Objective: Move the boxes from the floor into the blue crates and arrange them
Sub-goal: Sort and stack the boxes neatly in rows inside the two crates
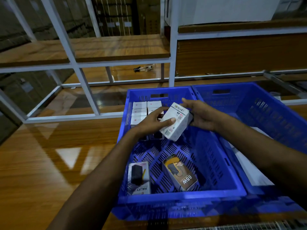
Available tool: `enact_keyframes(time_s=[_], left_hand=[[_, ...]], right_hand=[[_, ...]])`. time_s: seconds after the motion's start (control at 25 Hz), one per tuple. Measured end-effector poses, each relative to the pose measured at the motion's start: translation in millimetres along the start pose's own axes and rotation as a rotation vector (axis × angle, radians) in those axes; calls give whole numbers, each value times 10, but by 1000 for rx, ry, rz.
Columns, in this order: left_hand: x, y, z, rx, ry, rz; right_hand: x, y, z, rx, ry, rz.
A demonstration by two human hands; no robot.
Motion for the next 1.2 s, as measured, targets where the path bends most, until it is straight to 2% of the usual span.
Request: enact_keyframes(time_s=[0.16,0.32,0.48,0.56,0.64,0.76,0.88,1.0,1.12,1.2], left_hand=[[-66,-12,-70,-25,-38,94],[-1,46,-162,-128,-192,5],[65,74,-79,-77,-369,-87],[11,75,-48,-25,-504,-29],[-72,34,-17,0,-527,11],[-108,12,21,26,-510,16],[-118,7,-48,27,-565,51],[-139,43,-122,-45,-442,123],[-119,84,-327,-239,-175,154],[-174,171,-400,-260,-18,202]], right_hand=[[192,-71,-52,87,-26,-27],[294,-132,-30,160,-20,-51],[369,-109,41,79,-170,-90],[417,-91,55,8,-269,-99],[470,-44,58,-39,-411,-124],[531,22,104,-28,-458,-198],[546,42,108,72,-427,-191],[534,29,66,176,-573,-147],[677,56,-84,111,-709,-197],[792,120,-101,113,-828,-269]])
Point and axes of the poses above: each hand's wrist, its own y-axis towards the middle knuckle, its own z-axis out of the palm, x = y × z, the point moved 9 cm from there along y, towards the middle knuckle, and after that the axes turned 14 degrees about x, right-handed, at the moved point
